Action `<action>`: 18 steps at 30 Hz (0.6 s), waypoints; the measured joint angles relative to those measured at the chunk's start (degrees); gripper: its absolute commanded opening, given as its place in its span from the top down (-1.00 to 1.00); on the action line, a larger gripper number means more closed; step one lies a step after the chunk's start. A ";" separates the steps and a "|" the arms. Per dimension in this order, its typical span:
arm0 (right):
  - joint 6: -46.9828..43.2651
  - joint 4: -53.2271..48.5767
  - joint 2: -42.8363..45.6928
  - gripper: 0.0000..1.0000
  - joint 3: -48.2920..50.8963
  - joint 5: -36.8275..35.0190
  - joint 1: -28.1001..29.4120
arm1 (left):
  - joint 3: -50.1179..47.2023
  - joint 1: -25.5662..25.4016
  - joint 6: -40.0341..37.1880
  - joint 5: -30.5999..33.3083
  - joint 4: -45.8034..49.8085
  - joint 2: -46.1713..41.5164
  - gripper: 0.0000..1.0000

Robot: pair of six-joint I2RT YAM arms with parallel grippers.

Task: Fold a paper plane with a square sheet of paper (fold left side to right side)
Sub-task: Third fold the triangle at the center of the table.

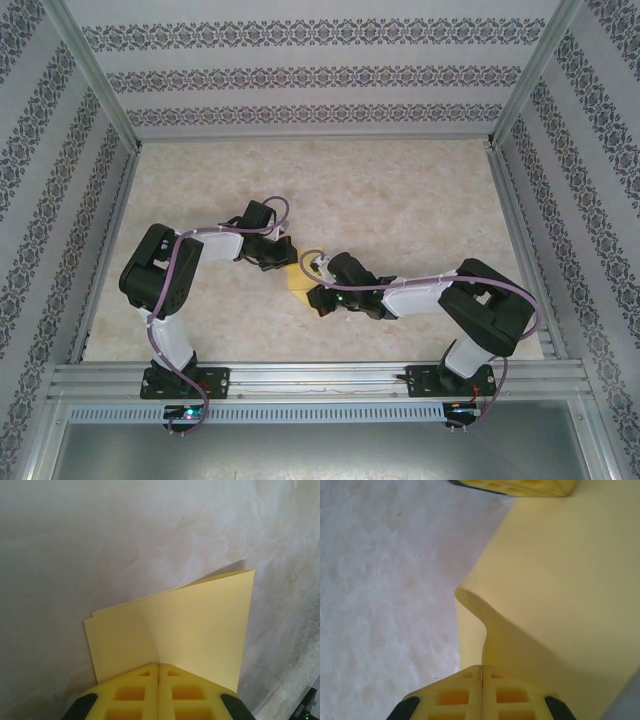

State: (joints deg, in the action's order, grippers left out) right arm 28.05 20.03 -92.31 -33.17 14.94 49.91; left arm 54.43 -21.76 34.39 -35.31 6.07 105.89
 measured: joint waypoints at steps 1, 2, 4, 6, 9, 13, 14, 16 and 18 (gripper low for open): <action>0.37 0.02 0.11 1.00 0.28 0.02 -0.50 | 0.07 0.00 0.00 0.04 0.13 0.00 0.90; 0.63 -0.02 0.26 1.00 0.50 0.04 -1.03 | 0.11 -0.02 -0.02 0.13 0.20 0.00 0.90; 1.14 -0.02 0.57 1.00 0.94 0.15 -2.08 | 0.20 -0.07 -0.15 0.26 0.42 0.00 0.90; 1.66 -0.02 0.68 1.00 1.01 0.24 -2.99 | 0.26 -0.22 -0.24 0.46 0.48 0.02 0.90; 1.95 -0.02 0.68 1.00 1.01 0.63 -4.09 | 0.35 -0.26 -0.37 0.61 0.63 0.02 0.90; 2.03 -0.04 0.70 1.00 1.01 1.01 -4.94 | 0.35 -0.26 -0.37 0.63 0.66 0.02 0.90; 2.03 -0.02 0.70 1.00 1.01 1.03 -5.16 | 0.35 -0.26 -0.37 0.63 0.63 0.02 0.90; 2.03 -0.04 0.70 1.00 1.01 1.03 -5.31 | 0.35 -0.26 -0.37 0.63 0.66 0.02 0.90; 2.03 -0.04 0.70 1.00 1.01 1.07 -5.55 | 0.35 -0.26 -0.39 0.63 0.66 0.02 0.90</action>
State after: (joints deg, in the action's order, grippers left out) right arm 30.09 19.99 -91.61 -32.16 16.01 44.36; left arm 54.78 -22.02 34.00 -34.68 6.72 105.91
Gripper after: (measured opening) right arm 0.050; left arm 0.052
